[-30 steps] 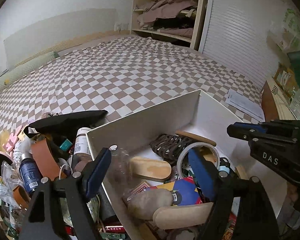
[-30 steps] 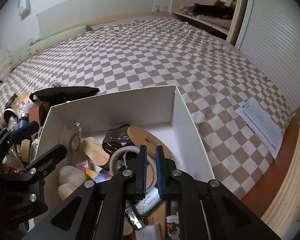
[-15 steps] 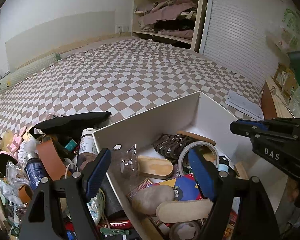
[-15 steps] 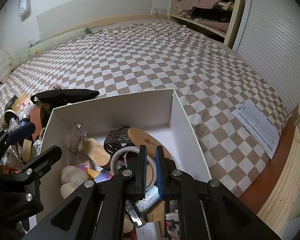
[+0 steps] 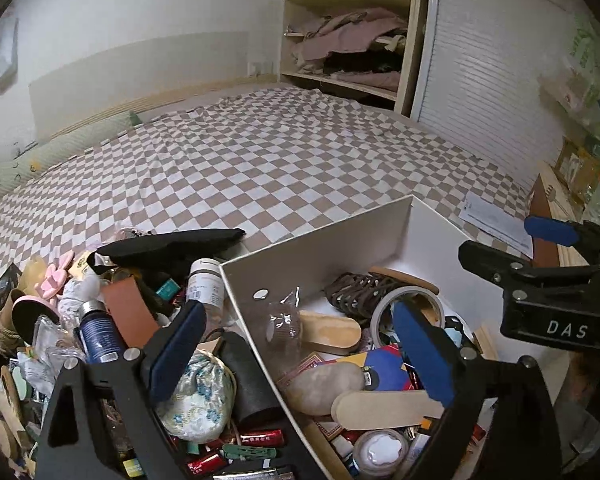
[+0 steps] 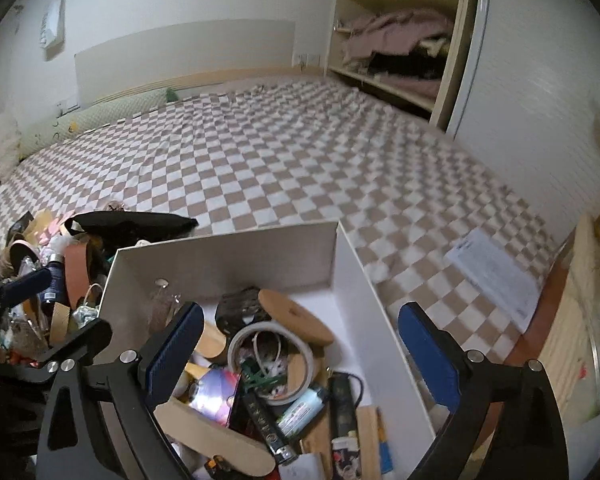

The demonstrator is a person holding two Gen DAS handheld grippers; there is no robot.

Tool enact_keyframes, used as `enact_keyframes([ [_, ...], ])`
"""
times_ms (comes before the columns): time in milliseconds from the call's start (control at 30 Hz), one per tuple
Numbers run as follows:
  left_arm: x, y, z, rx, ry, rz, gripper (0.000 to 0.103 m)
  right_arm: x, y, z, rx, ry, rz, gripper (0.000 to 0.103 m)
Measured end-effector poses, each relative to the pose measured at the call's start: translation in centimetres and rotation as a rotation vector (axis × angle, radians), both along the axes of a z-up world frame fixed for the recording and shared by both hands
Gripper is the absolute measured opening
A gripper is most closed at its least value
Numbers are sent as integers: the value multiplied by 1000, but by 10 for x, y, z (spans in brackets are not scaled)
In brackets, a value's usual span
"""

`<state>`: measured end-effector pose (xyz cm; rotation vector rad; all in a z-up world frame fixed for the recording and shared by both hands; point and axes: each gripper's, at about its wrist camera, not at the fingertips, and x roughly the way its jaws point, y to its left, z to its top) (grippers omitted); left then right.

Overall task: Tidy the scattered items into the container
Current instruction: 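Open both tools to drop the tape roll and coaster into the box, then withdraw both tools from the box back over the pile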

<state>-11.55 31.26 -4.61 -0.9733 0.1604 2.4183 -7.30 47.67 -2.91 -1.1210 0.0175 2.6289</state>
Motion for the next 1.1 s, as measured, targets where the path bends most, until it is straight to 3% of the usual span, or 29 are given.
enact_keyframes([
  [167,3,-8,5,-6,12,21,102,-2,-1,-1,-21,-6,-4,103],
  [400,8,-21,11,-2,22,47,103,5,-2,6,-42,74,-29,103],
  [700,15,-42,22,-3,42,76,103,7,-8,12,-82,84,-30,103],
  [1100,16,-96,37,36,27,219,103,6,-42,22,-101,114,33,103],
])
